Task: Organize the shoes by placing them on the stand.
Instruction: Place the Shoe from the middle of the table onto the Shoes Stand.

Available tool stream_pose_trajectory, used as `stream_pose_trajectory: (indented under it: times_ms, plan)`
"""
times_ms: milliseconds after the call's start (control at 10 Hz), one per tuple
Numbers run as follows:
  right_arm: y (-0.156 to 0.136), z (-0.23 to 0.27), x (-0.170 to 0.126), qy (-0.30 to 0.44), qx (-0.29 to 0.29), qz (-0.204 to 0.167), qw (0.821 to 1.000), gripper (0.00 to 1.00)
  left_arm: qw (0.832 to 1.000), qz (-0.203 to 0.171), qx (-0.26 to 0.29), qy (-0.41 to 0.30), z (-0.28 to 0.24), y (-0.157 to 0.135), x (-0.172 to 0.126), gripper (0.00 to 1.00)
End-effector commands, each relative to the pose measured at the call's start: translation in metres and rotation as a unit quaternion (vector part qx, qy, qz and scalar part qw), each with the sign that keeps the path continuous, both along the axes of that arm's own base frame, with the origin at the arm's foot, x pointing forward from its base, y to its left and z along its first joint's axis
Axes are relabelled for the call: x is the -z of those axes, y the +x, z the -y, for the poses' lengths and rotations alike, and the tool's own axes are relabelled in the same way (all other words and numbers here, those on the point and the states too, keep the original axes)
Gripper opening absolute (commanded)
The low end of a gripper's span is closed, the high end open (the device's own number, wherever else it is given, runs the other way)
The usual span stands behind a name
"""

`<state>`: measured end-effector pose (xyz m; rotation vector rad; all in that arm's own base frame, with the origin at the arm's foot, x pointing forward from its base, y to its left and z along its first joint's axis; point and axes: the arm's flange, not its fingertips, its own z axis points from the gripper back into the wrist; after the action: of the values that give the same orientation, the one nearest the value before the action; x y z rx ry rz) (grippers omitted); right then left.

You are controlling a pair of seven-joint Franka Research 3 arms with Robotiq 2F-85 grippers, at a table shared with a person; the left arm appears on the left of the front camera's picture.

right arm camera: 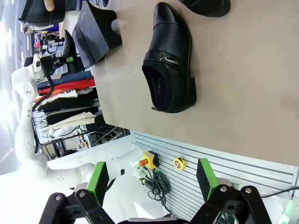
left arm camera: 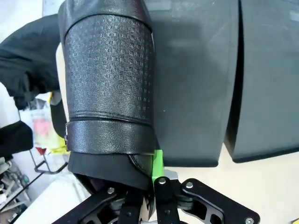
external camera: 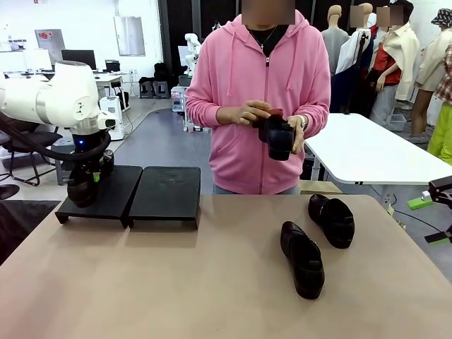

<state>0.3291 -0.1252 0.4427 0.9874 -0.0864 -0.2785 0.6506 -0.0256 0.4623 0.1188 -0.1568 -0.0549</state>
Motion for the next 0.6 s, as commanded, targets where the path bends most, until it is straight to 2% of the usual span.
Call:
stream_pose_trajectory:
  times_ms: [0,100,200,300,400,500]
  plan:
    - [0.0019,-0.0016,-0.0058,0.013,0.009,0.0,1.0,1.0,1.0,0.004,-0.005,0.023,-0.0035,-0.0075,0.0054,0.0]
    - [0.0019,-0.0016,-0.0058,0.013,0.009,0.0,1.0,1.0,0.999,0.005,-0.004,0.033,-0.0028,-0.0069,0.0082,0.0]
    - [0.0019,-0.0016,-0.0058,0.013,0.009,0.0,1.0,1.0,0.999,0.021,-0.006,0.035,-0.0017,-0.0077,0.0087,0.0]
    - [0.0019,-0.0016,-0.0058,0.013,0.009,0.0,1.0,1.0,0.998,0.041,-0.016,0.045,-0.0014,-0.009,0.0071,0.53]
    - [0.0019,-0.0016,-0.0058,0.013,0.009,0.0,1.0,1.0,0.997,0.058,-0.02,0.047,-0.0008,-0.0103,0.0067,1.0]
    - [0.0019,-0.0016,-0.0058,0.013,0.009,0.0,1.0,1.0,0.996,0.062,-0.025,0.055,-0.0004,-0.0112,0.0071,1.0]
